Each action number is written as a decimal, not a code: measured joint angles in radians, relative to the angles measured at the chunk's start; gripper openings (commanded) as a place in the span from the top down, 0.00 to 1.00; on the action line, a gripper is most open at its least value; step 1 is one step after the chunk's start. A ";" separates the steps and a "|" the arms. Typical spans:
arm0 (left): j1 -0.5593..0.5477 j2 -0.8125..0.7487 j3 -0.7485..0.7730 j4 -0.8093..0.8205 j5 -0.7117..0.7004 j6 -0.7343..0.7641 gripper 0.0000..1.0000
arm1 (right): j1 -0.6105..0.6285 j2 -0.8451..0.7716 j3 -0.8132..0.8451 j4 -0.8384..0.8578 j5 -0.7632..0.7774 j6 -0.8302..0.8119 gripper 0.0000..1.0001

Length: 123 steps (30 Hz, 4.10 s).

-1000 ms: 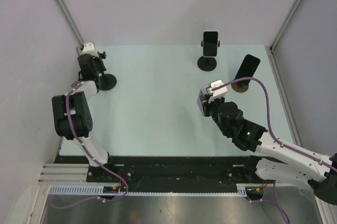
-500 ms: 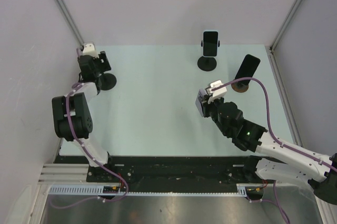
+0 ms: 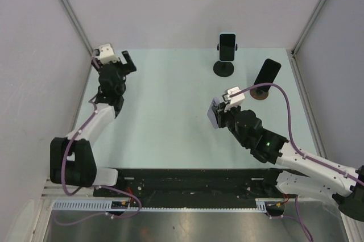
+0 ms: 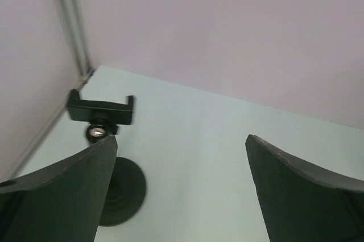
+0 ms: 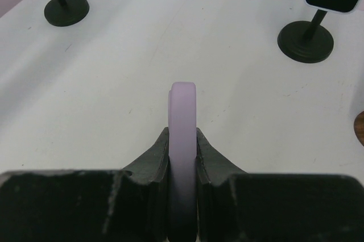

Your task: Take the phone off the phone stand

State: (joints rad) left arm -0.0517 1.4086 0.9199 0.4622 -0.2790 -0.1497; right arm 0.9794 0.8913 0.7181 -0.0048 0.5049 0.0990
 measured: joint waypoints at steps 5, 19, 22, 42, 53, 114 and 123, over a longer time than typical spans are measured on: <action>-0.191 -0.156 -0.075 0.006 -0.070 0.001 0.00 | -0.027 0.000 0.000 -0.016 -0.014 0.049 1.00; -0.650 -0.386 -0.254 -0.002 -0.161 0.022 0.00 | -0.123 0.000 0.000 -0.053 -0.018 0.224 1.00; -0.764 -0.386 -0.256 -0.001 -0.158 0.033 0.00 | -0.131 0.000 0.000 -0.076 -0.016 0.250 1.00; -1.247 -0.117 -0.254 0.009 -0.184 0.262 0.00 | -0.140 0.000 0.017 -0.160 -0.003 0.409 1.00; -1.250 0.068 -0.199 0.139 -0.323 0.277 0.08 | -0.077 0.000 0.017 -0.159 0.011 0.494 1.00; -0.869 -0.200 -0.385 0.164 0.378 -0.298 1.00 | -0.072 0.075 -0.035 0.216 -0.302 0.254 0.00; -0.868 -0.200 -0.385 0.157 0.388 -0.320 1.00 | -0.038 0.113 -0.035 0.233 -0.235 0.247 0.14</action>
State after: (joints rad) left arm -0.9195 1.2087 0.5350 0.6193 0.1093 -0.4702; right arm 0.9413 1.0046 0.6830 0.2287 0.2703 0.3462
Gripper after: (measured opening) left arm 0.159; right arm 0.942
